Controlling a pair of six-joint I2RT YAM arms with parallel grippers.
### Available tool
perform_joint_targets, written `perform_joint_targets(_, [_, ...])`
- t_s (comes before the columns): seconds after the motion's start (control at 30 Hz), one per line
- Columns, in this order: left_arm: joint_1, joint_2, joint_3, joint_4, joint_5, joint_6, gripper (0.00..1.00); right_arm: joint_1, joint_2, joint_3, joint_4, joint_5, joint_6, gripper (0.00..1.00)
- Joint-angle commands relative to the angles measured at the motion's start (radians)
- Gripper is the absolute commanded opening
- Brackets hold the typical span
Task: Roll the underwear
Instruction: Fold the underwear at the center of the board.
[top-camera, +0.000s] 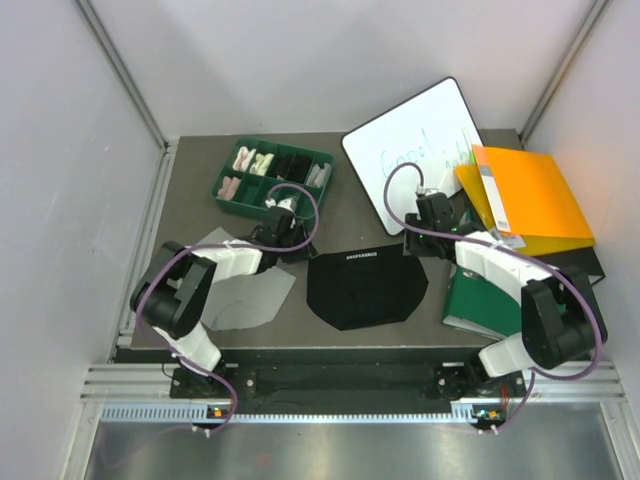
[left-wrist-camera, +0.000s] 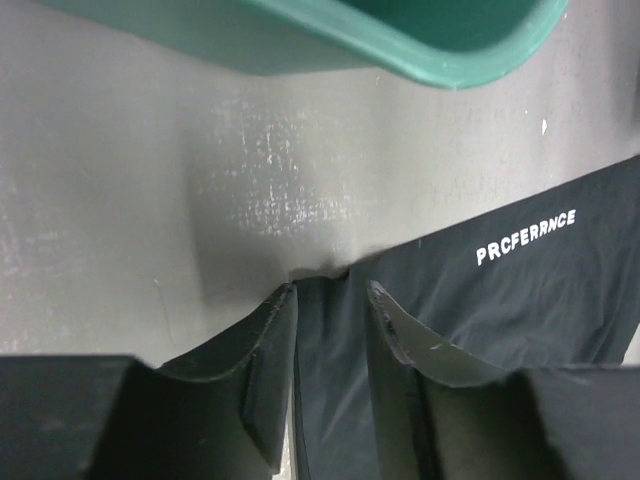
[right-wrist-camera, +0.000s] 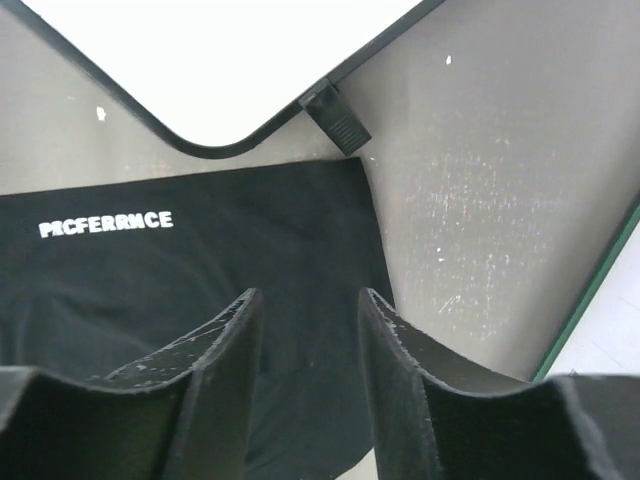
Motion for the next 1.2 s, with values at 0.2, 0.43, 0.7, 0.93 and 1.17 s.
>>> perform_joint_targets(0.2, [-0.029, 0.076, -0.013, -0.069, -0.081, 0.011, 0.15, 0.011, -0.119, -0.021, 0.010, -0.053, 0.005, 0.54])
perform_joint_targets(0.43, [-0.033, 0.033, -0.020, -0.088, -0.102, 0.019, 0.05, 0.043, -0.119, -0.077, 0.076, -0.140, 0.047, 0.56])
perform_joint_targets(0.7, [-0.062, 0.007, -0.022, -0.094, -0.105, 0.011, 0.36, 0.048, -0.100, -0.087, 0.099, -0.170, 0.059, 0.56])
perform_joint_targets(0.93, [-0.119, 0.013, 0.021, -0.187, -0.262, 0.016, 0.47, 0.048, -0.101, -0.098, 0.115, -0.188, 0.064, 0.57])
perform_joint_targets(1.17, [-0.190, 0.036, 0.078, -0.278, -0.421, 0.025, 0.44, 0.048, -0.113, -0.115, 0.119, -0.191, 0.067, 0.57])
